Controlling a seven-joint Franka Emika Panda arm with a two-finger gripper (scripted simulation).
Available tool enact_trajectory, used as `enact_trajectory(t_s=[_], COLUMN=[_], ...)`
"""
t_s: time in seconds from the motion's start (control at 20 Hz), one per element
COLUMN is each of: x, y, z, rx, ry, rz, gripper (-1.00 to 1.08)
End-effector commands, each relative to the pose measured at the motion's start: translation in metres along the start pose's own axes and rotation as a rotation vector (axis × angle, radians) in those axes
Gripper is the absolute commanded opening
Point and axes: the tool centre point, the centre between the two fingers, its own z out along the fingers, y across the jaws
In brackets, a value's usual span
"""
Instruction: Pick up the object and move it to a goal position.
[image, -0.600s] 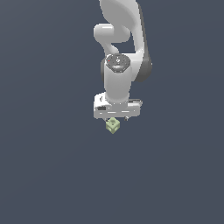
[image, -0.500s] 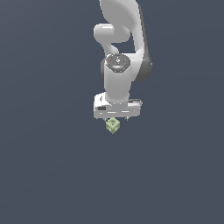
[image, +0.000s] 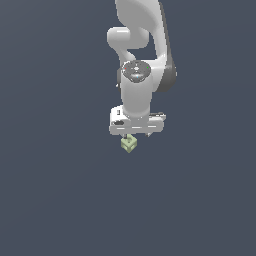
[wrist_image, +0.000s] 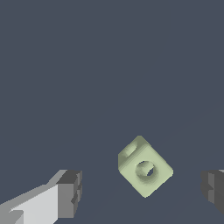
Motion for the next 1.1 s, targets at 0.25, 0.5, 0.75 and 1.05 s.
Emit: enact_trajectory(t_s=[0.25, 0.5, 0.75, 1.05], x=[-0.001, -0.003, -0.007, -0.015], y=[0.001, 0.003, 0.007, 0.014], z=[0.001, 0.006, 0.015, 0.029], rx=[0.000, -0.005, -0.013, -0.025], ry=[0.000, 0.002, 0.004, 0.006], rz=[-0.011, -0.057, -0.136, -0.277], gripper=[1.00, 1.00, 1.00, 1.00])
